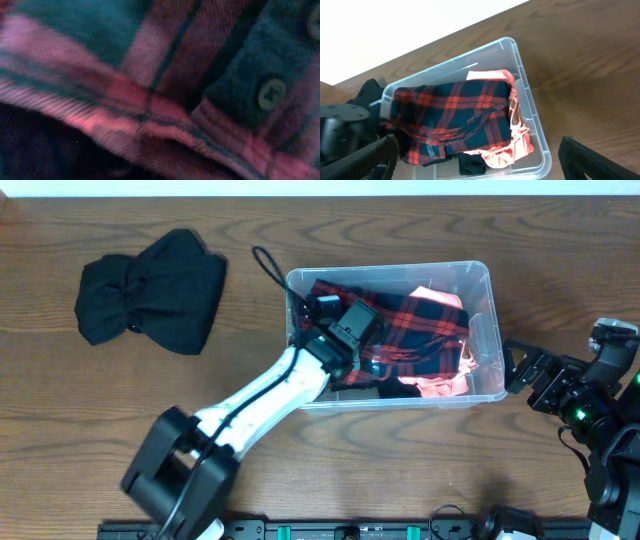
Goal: Pack container
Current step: 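Lower the plaid shirt into the bin, press it flat, release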
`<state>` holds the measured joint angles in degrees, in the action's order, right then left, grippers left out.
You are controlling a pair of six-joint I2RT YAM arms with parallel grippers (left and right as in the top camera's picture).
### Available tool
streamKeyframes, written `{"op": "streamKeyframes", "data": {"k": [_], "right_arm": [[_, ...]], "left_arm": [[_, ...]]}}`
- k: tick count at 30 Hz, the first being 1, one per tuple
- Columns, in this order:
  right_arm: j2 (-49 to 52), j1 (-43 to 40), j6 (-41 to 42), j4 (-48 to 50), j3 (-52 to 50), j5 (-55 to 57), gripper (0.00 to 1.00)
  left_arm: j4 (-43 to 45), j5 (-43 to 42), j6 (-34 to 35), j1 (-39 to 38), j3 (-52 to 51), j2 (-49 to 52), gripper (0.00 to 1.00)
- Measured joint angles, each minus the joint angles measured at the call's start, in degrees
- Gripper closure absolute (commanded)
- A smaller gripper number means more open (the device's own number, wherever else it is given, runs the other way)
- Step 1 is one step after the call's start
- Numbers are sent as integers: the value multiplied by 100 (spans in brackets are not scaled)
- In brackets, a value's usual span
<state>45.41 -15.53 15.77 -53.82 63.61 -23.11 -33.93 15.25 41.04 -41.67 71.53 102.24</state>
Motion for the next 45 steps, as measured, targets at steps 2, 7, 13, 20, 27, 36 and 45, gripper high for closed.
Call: {"op": "streamKeyframes", "data": {"k": [2, 7, 13, 20, 27, 36, 45], "right_arm": [[0, 0, 0, 2, 0, 0, 1], [0, 0, 0, 2, 0, 0, 1], [0, 0, 0, 0, 0, 0, 1], [0, 0, 0, 0, 0, 0, 1], [0, 0, 0, 0, 0, 2, 1], [0, 0, 0, 2, 0, 0, 1], [2, 0, 0, 0, 0, 0, 1]], "left_arm": [[20, -13, -61, 0, 46, 90, 92], [116, -140, -284, 39, 144, 149, 91], [-258, -417, -662, 42, 247, -249, 67], [586, -463, -1589, 39, 542, -1530, 62], [938, -468, -2411, 396, 675, -822, 62], [468, -979, -2430, 695, 809, 575, 62], [-533, -1316, -2334, 741, 883, -44, 27]]}}
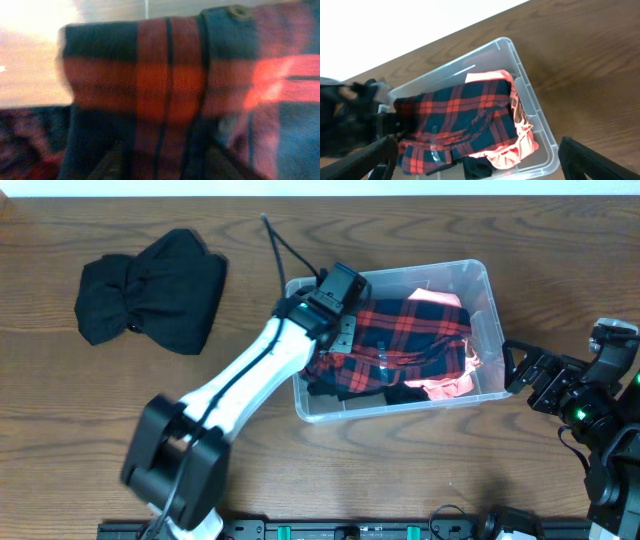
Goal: Pack container
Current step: 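Lower the plaid shirt into the bin, press it flat, release, then move the left gripper to the black garment and grasp it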
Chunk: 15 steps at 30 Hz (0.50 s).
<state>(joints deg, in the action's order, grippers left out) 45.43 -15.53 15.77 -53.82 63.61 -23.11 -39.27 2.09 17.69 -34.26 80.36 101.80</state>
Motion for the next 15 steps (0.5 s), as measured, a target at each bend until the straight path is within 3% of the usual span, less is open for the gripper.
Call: {"op": "streamKeyframes", "data": {"k": [3, 7, 11, 15], "right_arm": [[-2, 0, 0, 0, 0, 0, 1], [-2, 0, 0, 2, 0, 0, 1], [-2, 0, 0, 2, 0, 0, 1], [-2, 0, 0, 2, 0, 0, 1]], "left_arm": [[-111, -98, 15, 195, 136, -662, 17], [-116, -188, 37, 994, 404, -1773, 12], [-352, -164, 52, 2378, 557, -2549, 9], [-573, -588, 52, 3917, 564, -2450, 8]]}}
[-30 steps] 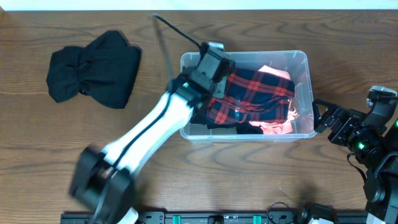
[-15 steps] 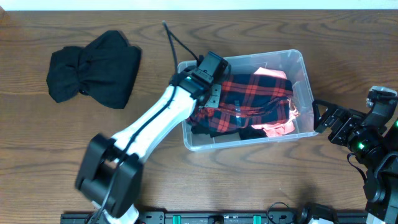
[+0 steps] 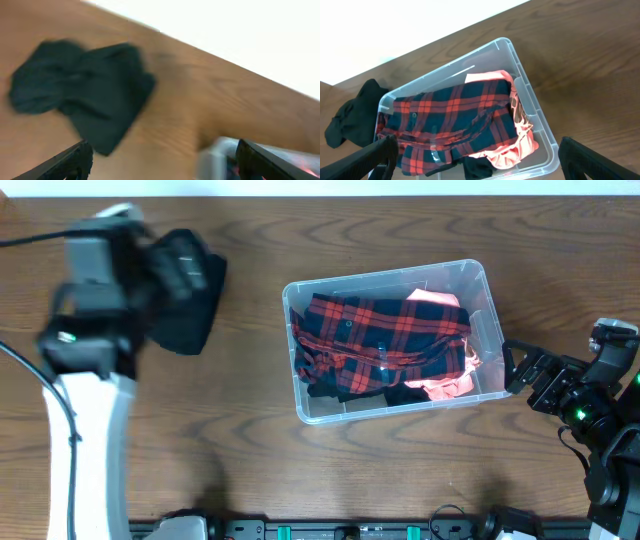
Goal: Pack container
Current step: 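Move the left gripper to the black garment and grasp it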
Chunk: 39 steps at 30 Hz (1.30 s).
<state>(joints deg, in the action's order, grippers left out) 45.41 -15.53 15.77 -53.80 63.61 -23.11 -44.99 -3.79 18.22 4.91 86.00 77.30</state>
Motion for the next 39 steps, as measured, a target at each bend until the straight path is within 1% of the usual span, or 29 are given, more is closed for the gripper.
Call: {"op": "streamKeyframes", "data": {"k": [2, 5, 7, 10, 16, 20, 23, 28, 31, 35, 38, 39], "right_arm": [[0, 0, 0, 0, 0, 2, 1], [0, 0, 0, 0, 0, 2, 1], [0, 0, 0, 0, 0, 0, 1], [0, 0, 0, 0, 0, 0, 1], [0, 0, 0, 0, 0, 0, 1], [2, 0, 0, 0, 0, 0, 1], [0, 0, 0, 0, 0, 0, 1], [0, 0, 0, 0, 0, 0, 1], [0, 0, 0, 0, 0, 0, 1], [0, 0, 0, 0, 0, 0, 1], [0, 0, 0, 0, 0, 0, 1], [0, 0, 0, 0, 0, 0, 1]], "left_arm": [[2, -321, 4, 798, -4, 345, 8], [94, -835, -2, 1727, -11, 942, 7], [240, -1161, 0, 2212, -15, 1335, 6], [553, -1707, -4, 2903, -17, 1989, 5], [1292, -2564, -26, 3803, -20, 3091, 4], [1711, -2962, -105, 4116, -22, 3670, 4], [2041, -3180, -186, 4177, -22, 4013, 4], [2605, -3711, -262, 4170, -26, 4505, 4], [2736, -3976, -295, 4111, -26, 4704, 4], [2861, -4120, -310, 3971, -26, 4857, 6], [2964, -4131, -326, 3836, -26, 4918, 13], [3016, -4129, -323, 3786, -26, 4929, 19]]}}
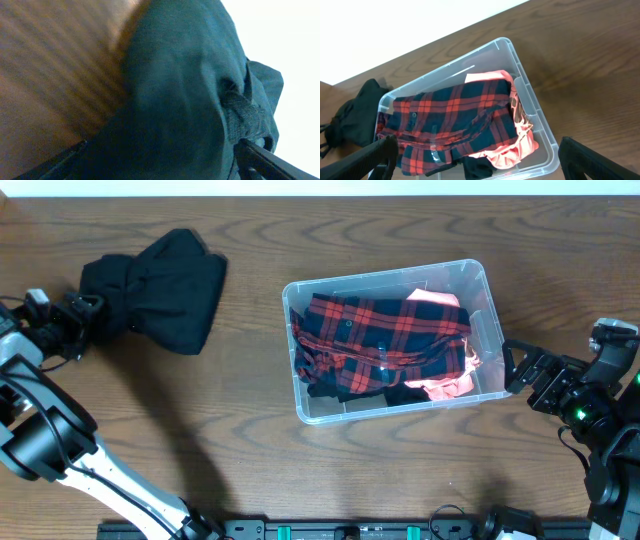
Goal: Pack container
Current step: 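Move the left gripper to the black garment and grasp it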
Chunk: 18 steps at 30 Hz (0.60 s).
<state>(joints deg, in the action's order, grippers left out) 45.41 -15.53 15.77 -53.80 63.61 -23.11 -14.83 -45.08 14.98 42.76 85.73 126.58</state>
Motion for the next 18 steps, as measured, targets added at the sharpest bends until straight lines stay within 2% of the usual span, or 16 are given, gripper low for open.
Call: {"op": "streamKeyframes", "data": {"k": [4, 6, 9, 10, 12, 18], "right_arm": [[0, 0, 0, 0, 0, 0, 1], [0, 0, 0, 0, 0, 0, 1], [0, 0, 0, -2, 0, 0, 1], [0, 0, 0, 0, 0, 0, 1], [0, 0, 0, 0, 0, 0, 1], [0, 0, 0, -2, 0, 0, 1]], "left_arm": [[26, 52, -9, -153, -2, 39, 58], [26, 52, 0, -203, -4, 52, 71], [-26, 44, 9, -249, -7, 52, 81], [-72, 31, -11, -249, -4, 52, 88], [-227, -22, -37, -238, -4, 46, 94], [-802, -326, -153, -190, -42, -330, 94]]}}
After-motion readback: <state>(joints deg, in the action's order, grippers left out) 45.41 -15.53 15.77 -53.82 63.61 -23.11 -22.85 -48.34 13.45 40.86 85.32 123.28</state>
